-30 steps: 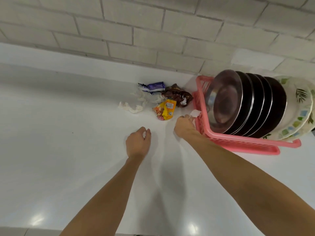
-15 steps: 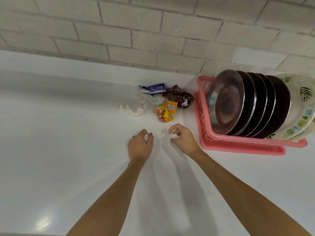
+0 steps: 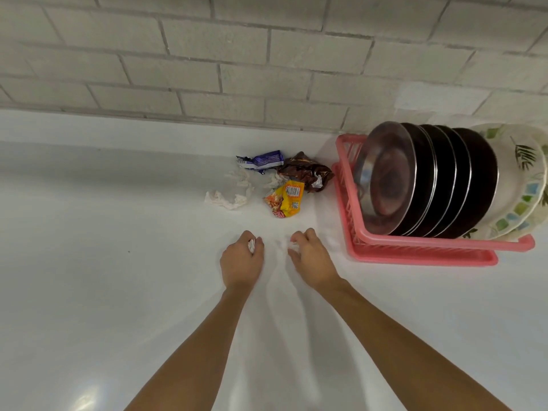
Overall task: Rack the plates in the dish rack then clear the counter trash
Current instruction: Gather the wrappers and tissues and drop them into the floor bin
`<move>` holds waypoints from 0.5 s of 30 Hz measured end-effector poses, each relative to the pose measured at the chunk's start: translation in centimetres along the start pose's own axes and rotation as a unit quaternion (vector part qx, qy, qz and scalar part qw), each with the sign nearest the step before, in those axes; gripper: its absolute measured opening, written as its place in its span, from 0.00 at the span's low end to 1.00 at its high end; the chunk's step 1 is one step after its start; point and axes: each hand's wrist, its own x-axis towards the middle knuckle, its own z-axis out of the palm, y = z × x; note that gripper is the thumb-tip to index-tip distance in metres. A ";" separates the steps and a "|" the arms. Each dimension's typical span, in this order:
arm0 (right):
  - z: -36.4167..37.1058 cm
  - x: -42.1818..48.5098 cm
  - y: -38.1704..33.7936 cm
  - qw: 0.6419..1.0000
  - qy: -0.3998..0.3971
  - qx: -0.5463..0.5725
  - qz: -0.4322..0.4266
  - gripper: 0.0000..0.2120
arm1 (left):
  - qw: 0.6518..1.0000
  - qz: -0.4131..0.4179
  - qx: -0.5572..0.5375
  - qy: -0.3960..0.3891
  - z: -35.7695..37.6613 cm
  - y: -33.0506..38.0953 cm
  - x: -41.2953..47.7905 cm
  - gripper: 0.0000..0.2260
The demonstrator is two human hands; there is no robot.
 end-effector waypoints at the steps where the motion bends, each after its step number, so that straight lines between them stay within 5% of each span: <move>1: -0.1 0.3 -0.2 1.000 -0.007 -0.008 -0.001 0.10 | 1.000 0.002 0.004 0.000 0.0 0.0 0.0 0.10; 4: -0.4 0.7 -0.6 0.999 -0.025 0.046 0.008 0.03 | 1.000 0.005 0.009 0.000 0.1 -0.2 0.1 0.11; 8: -0.3 0.3 -1.4 0.976 -0.002 0.215 0.045 0.08 | 1.000 0.007 0.003 0.007 0.2 0.0 0.0 0.10; 15: 1.0 0.3 -3.1 0.972 0.038 0.203 0.107 0.17 | 0.995 0.010 -0.103 -0.006 -0.6 -0.2 0.7 0.05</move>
